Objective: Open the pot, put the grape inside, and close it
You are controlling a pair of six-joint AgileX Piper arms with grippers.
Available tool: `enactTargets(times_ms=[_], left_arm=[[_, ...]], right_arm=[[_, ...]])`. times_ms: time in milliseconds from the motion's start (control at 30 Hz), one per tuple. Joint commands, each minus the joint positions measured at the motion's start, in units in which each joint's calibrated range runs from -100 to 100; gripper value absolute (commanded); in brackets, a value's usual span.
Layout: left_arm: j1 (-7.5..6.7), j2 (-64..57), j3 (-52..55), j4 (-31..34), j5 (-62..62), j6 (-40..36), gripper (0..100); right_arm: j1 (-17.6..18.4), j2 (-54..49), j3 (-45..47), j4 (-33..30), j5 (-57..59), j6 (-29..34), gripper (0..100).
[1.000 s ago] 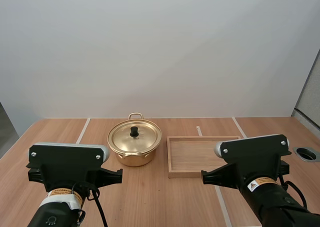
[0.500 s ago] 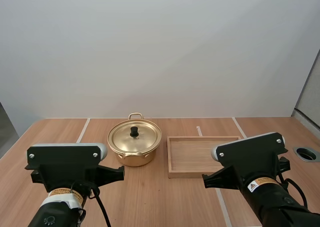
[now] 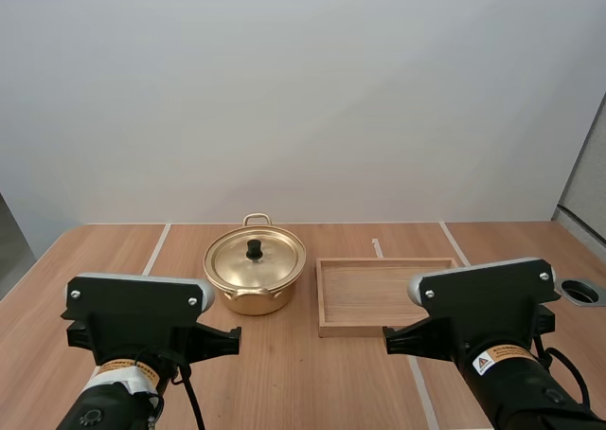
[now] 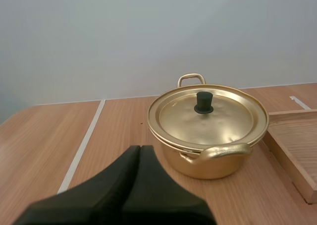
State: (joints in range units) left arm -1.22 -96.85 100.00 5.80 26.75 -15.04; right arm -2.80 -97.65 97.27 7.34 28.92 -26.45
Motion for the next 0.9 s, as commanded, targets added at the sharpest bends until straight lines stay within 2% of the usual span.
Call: enactTargets(times_ms=[0,100,333,867], left_arm=[[0.13,-0.2,0.0,-0.9,0.0,0.2,0],[0.13,-0.5,0.0,-0.9,0.1,0.2,0],[2.16,-3.2,0.0,-1.3,2.8,-0.1,0],[2.16,-3.2,0.0,-1.3,2.7,0.0,0]], right_arm=[[0.0,-1.1,1.4,-2.6,-0.4,3.3,0],[0.0,-2.4,2.7,-2.7,-0.4,3.3,0],[0.0,-2.4,2.7,-3.3,2.2,4.1,0],[0.1,-2.4,2.7,-3.3,3.0,5.4,0]])
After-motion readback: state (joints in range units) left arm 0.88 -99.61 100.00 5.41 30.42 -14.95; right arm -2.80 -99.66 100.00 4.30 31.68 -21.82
